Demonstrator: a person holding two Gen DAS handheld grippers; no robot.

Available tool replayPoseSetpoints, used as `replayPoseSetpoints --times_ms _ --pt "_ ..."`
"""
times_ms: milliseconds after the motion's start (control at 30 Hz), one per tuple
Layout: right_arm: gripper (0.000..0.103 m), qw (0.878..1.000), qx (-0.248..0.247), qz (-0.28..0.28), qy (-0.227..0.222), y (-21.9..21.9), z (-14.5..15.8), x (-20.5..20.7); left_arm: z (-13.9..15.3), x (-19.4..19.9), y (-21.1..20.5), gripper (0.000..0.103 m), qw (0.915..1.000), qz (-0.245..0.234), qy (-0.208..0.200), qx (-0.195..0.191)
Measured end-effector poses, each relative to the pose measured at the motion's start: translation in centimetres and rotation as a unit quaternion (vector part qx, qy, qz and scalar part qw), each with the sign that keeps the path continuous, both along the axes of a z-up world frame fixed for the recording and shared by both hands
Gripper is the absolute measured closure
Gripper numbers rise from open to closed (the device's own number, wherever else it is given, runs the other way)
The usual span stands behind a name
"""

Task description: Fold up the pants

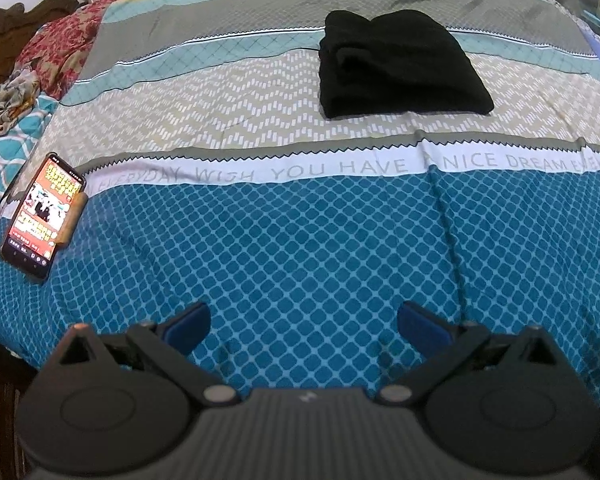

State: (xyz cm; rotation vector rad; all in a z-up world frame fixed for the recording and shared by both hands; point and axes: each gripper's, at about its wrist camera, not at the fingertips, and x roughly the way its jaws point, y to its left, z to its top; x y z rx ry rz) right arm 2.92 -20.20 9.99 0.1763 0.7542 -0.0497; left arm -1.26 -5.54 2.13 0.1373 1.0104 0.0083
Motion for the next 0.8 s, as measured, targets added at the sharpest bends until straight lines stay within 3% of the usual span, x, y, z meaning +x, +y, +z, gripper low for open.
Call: replayPoseSetpoints --times_ms 300,800 --pt "0.007 1.0 -0.005 0.011 -0.014 1.6 0.4 -0.1 0.4 0.1 0.7 0.0 0.9999 0.013 -0.005 -0.002" --pt "0.007 0.999 0.042 -0.03 0.001 0.1 -0.5 -0.8 0.3 -0.1 -0.5 0.0 0.9998 0.008 -0.002 0.017"
